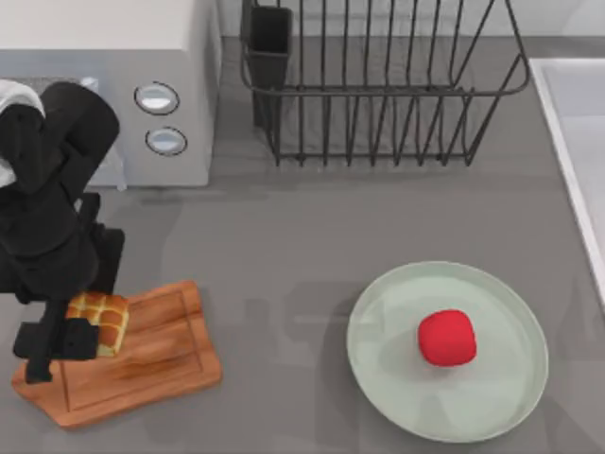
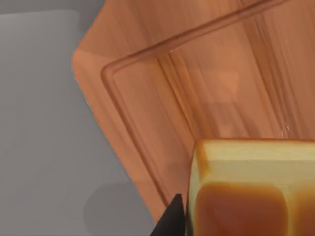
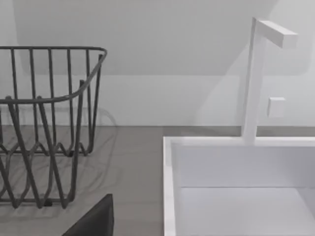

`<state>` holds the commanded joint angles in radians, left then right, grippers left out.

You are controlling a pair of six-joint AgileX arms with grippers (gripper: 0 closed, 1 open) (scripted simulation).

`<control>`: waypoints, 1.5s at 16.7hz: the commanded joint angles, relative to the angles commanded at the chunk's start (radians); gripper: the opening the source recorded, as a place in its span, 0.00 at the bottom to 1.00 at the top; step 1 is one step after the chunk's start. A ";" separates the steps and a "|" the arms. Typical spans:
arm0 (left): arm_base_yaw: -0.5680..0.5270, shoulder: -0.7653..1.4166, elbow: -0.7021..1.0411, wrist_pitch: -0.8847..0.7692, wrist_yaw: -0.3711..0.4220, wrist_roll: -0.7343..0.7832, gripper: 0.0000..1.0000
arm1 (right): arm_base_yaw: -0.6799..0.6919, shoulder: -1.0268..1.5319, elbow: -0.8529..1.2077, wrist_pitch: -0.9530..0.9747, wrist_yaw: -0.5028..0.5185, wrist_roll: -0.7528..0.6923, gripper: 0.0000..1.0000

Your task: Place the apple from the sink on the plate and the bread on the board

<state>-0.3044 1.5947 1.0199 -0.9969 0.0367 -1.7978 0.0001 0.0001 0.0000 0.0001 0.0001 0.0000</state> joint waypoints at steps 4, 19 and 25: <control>0.015 -0.014 -0.006 0.027 0.002 -0.084 0.00 | 0.000 0.000 0.000 0.000 0.000 0.000 1.00; 0.011 0.024 -0.058 0.127 0.001 -0.086 0.00 | 0.000 0.000 0.000 0.000 0.000 0.000 1.00; 0.010 0.049 -0.099 0.208 0.002 -0.089 0.00 | 0.000 0.000 0.000 0.000 0.000 0.000 1.00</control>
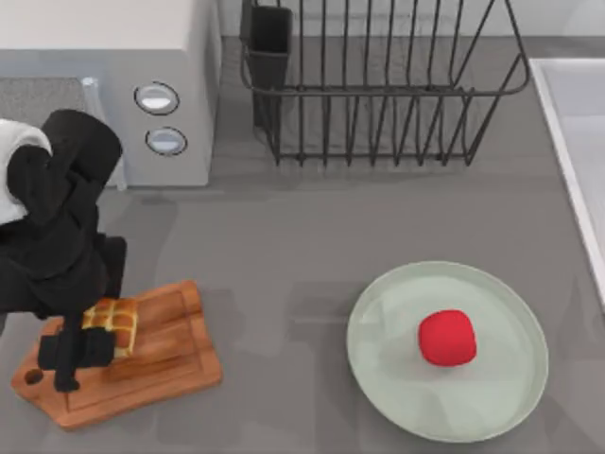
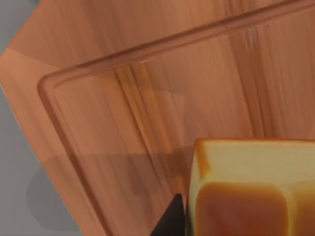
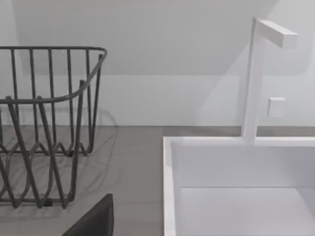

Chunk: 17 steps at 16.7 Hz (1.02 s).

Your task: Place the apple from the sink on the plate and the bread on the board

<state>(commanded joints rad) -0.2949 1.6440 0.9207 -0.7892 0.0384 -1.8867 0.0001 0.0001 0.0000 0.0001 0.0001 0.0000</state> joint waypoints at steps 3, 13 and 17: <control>-0.001 0.017 -0.018 0.010 0.000 0.000 0.00 | 0.000 0.000 0.000 0.000 0.000 0.000 1.00; -0.001 0.017 -0.018 0.010 0.000 0.000 0.53 | 0.000 0.000 0.000 0.000 0.000 0.000 1.00; -0.001 0.017 -0.018 0.010 0.000 0.000 0.83 | 0.000 0.000 0.000 0.000 0.000 0.000 1.00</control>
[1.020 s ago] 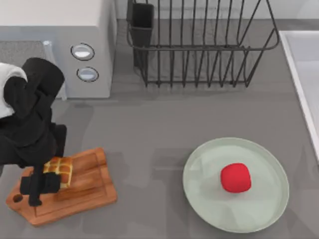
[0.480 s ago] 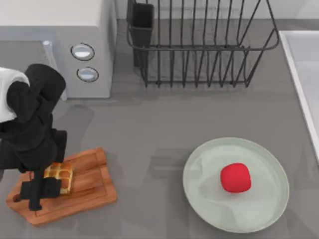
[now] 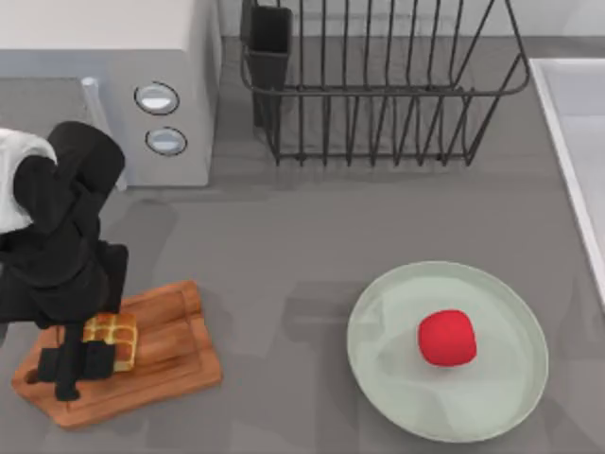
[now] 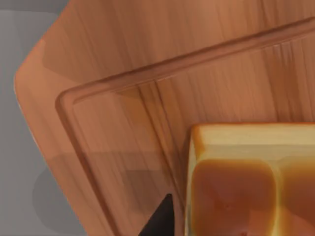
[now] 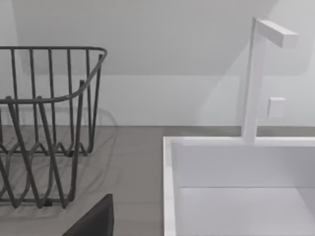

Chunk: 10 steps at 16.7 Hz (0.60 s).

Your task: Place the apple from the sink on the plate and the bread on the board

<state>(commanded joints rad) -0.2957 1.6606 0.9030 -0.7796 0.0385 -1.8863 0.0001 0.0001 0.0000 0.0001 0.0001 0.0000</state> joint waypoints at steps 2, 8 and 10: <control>0.000 0.000 0.000 0.000 0.000 0.000 0.98 | 0.000 0.000 0.000 0.000 0.000 0.000 1.00; 0.000 0.000 0.000 0.000 0.000 0.000 1.00 | 0.000 0.000 0.000 0.000 0.000 0.000 1.00; 0.000 0.000 0.000 0.000 0.000 0.000 1.00 | 0.000 0.000 0.000 0.000 0.000 0.000 1.00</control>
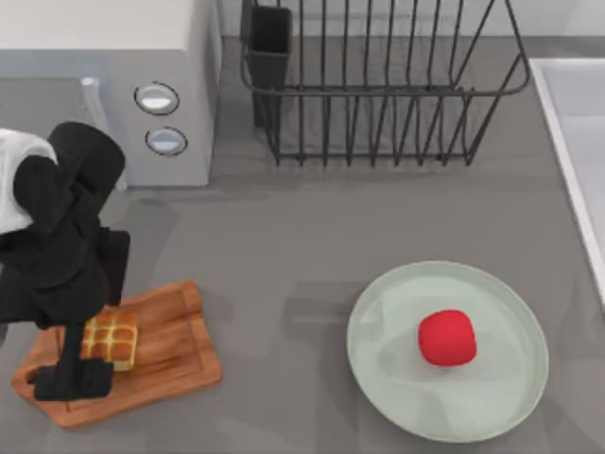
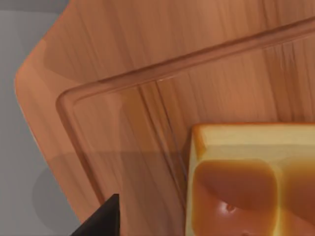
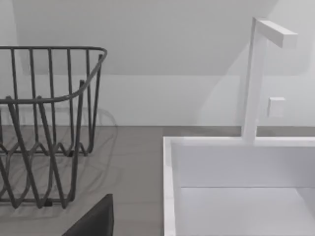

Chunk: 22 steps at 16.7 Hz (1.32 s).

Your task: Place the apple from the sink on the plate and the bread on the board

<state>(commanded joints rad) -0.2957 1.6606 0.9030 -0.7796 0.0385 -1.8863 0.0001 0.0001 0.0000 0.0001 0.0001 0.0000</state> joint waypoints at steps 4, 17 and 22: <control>0.001 -0.031 -0.008 0.009 0.000 0.025 1.00 | 0.000 0.000 0.000 0.000 0.000 0.000 1.00; 0.102 -1.001 -0.502 0.418 -0.008 0.943 1.00 | 0.000 0.000 0.000 0.000 0.000 0.000 1.00; 0.185 -1.362 -0.710 0.605 -0.019 1.427 1.00 | 0.000 0.000 0.000 0.000 0.000 0.000 1.00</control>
<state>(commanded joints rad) -0.1102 0.2986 0.1927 -0.1743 0.0199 -0.4592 0.0001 0.0001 0.0000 0.0001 0.0001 0.0000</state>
